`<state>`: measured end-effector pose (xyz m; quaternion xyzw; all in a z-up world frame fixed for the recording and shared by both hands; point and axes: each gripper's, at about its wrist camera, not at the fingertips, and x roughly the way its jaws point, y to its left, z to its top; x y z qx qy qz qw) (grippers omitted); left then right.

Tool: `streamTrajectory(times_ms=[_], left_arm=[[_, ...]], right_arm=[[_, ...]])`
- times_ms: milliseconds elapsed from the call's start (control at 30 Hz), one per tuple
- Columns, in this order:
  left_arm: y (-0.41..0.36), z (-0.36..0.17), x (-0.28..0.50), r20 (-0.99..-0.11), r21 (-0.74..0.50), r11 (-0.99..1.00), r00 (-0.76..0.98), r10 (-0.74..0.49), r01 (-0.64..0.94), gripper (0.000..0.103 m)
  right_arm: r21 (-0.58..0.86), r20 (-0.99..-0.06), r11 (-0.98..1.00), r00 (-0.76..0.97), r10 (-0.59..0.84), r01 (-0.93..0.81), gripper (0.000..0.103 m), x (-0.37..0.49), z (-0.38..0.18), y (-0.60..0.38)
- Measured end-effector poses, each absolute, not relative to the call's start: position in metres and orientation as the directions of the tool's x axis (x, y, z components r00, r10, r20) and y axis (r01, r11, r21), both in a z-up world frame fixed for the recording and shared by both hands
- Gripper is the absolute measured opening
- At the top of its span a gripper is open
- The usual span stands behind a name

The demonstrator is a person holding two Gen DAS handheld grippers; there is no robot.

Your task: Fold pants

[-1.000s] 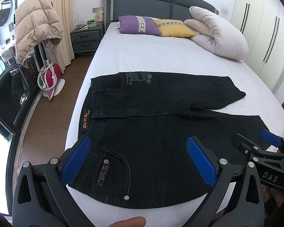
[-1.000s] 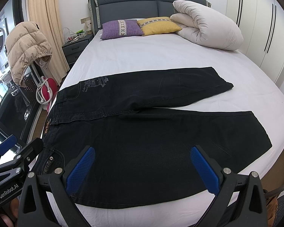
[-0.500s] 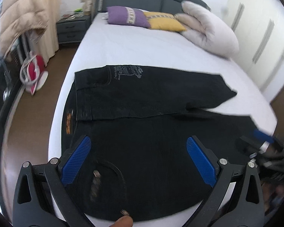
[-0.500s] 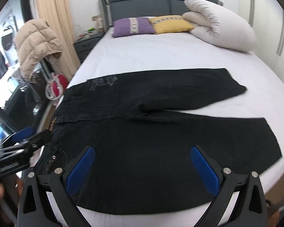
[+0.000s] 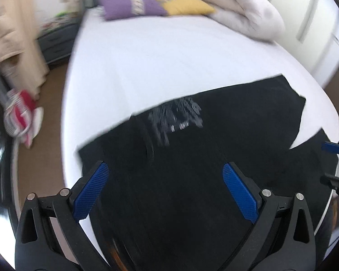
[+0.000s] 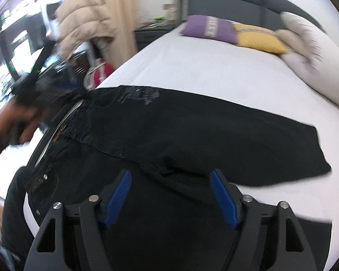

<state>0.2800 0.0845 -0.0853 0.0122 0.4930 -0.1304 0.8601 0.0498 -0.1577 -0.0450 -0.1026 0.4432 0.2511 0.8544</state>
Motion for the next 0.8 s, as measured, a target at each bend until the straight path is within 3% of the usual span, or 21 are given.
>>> streamTrajectory(times_ms=[133,267,333,467,567,633,733,800], left_arm=[[0.097,-0.112,0.349,-0.884,-0.131,0.919,0.376,-0.277,0.371,0.103],[0.108,-0.140,0.390,-0.905,-0.196,0.893,0.277,-0.324,0.405,0.101],[0.112,-0.155,0.405,-0.915,-0.223,0.882,0.222,-0.336,0.415,0.092],[0.112,-0.169,0.416,-0.935,-0.206,0.866,0.170,-0.312,0.456,0.084],[0.116,-0.167,0.416,-0.943,-0.188,0.873,0.167,-0.289,0.450,0.056],[0.118,-0.164,0.415,-0.941,-0.210,0.869,0.148,-0.304,0.449,0.026],[0.110,-0.159,0.405,-0.947,-0.170,0.860,0.161,-0.277,0.481,0.011],[0.109,-0.147,0.398,-0.944,-0.128,0.861,0.205,-0.258,0.493,0.008]], right_arm=[[0.081,-0.822,0.813,0.423,0.382,-0.576,0.075,0.076,-0.058,-0.159],[0.111,-0.827,0.789,0.384,0.411,-0.605,0.075,0.096,-0.070,-0.159],[0.121,-0.830,0.777,0.367,0.420,-0.617,0.075,0.103,-0.077,-0.159],[0.118,-0.837,0.740,0.334,0.433,-0.662,0.067,0.118,-0.084,-0.152],[0.112,-0.835,0.709,0.321,0.447,-0.696,0.063,0.133,-0.083,-0.144],[0.108,-0.830,0.692,0.318,0.458,-0.713,0.063,0.146,-0.080,-0.137],[0.089,-0.830,0.678,0.321,0.455,-0.730,0.062,0.165,-0.079,-0.121],[0.073,-0.829,0.669,0.329,0.453,-0.740,0.062,0.177,-0.076,-0.111]])
